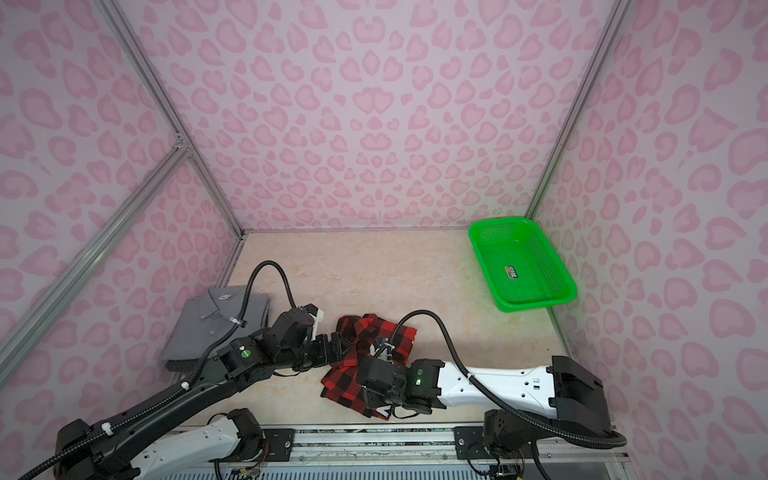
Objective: Fold and stack the long sleeve shirts
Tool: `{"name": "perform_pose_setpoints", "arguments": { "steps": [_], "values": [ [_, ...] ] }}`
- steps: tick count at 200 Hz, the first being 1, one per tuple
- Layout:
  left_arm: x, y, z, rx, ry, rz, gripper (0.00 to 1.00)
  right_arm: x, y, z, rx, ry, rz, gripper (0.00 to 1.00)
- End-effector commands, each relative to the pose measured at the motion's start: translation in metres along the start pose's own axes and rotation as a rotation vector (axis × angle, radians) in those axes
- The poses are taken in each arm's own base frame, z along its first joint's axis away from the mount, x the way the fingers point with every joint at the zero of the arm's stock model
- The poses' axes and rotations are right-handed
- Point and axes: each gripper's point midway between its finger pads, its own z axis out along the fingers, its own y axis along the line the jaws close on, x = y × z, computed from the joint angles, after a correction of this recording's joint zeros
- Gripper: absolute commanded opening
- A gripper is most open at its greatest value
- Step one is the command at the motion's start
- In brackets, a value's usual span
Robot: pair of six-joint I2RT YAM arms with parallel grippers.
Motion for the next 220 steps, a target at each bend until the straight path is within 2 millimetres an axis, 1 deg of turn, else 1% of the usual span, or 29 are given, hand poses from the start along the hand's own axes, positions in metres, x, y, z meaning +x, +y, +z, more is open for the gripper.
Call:
{"name": "perform_pose_setpoints", "arguments": {
  "steps": [1,8,21,32,46,53,67,80,86,93,96,107,123,131,141,154,164,184,196,220],
  "values": [
    [0.024,0.020,-0.001,-0.041,0.050,-0.068,0.92,-0.006,-0.025,-0.012,0.088,0.011,-0.077,0.47],
    [0.030,0.022,0.000,-0.037,0.053,-0.080,0.92,-0.013,-0.031,-0.016,0.094,0.005,-0.076,0.46],
    [0.043,0.024,0.003,-0.031,0.060,-0.098,0.91,-0.036,-0.045,-0.021,0.109,-0.029,-0.067,0.42],
    [0.053,0.024,0.009,-0.029,0.070,-0.106,0.91,-0.058,-0.054,-0.023,0.093,-0.052,-0.058,0.39],
    [0.066,0.027,0.017,-0.043,0.084,-0.110,0.91,-0.088,-0.070,-0.019,0.094,-0.062,-0.052,0.36],
    [0.070,0.030,0.020,-0.057,0.085,-0.112,0.91,-0.104,-0.080,-0.014,0.115,-0.063,-0.052,0.35],
    [0.078,0.032,0.024,-0.066,0.090,-0.104,0.91,-0.128,-0.098,-0.005,0.158,-0.055,-0.040,0.34],
    [0.083,0.037,0.026,-0.079,0.085,-0.104,0.91,-0.147,-0.098,0.003,0.153,-0.033,-0.068,0.36],
    [0.085,0.039,0.027,-0.082,0.083,-0.103,0.91,-0.154,-0.100,0.010,0.173,-0.036,-0.086,0.37],
    [0.087,0.042,0.029,-0.088,0.082,-0.104,0.91,-0.160,-0.108,0.017,0.211,-0.028,-0.076,0.38],
    [0.088,0.043,0.030,-0.091,0.082,-0.105,0.91,-0.161,-0.109,0.020,0.212,-0.024,-0.076,0.38],
    [0.091,0.047,0.035,-0.097,0.084,-0.106,0.91,-0.166,-0.108,0.037,0.196,-0.001,-0.088,0.39],
    [0.095,0.057,0.042,-0.132,0.088,-0.112,0.91,-0.165,-0.117,0.059,0.219,0.025,-0.070,0.39],
    [0.096,0.060,0.046,-0.146,0.089,-0.104,0.91,-0.161,-0.122,0.068,0.225,0.042,-0.062,0.39],
    [0.098,0.066,0.049,-0.173,0.092,-0.106,0.91,-0.154,-0.130,0.076,0.242,0.059,-0.044,0.37],
    [0.098,0.068,0.053,-0.181,0.089,-0.104,0.91,-0.141,-0.133,0.081,0.232,0.093,-0.027,0.34],
    [0.096,0.069,0.055,-0.189,0.084,-0.107,0.91,-0.131,-0.135,0.081,0.222,0.106,-0.017,0.32],
    [0.089,0.070,0.060,-0.189,0.072,-0.113,0.91,-0.112,-0.144,0.069,0.241,0.114,0.009,0.31],
    [0.082,0.070,0.063,-0.189,0.066,-0.116,0.91,-0.096,-0.153,0.061,0.258,0.113,0.036,0.31],
    [0.066,0.067,0.074,-0.173,0.073,-0.112,0.91,-0.061,-0.162,0.049,0.252,0.124,0.078,0.31]
  ]
}}
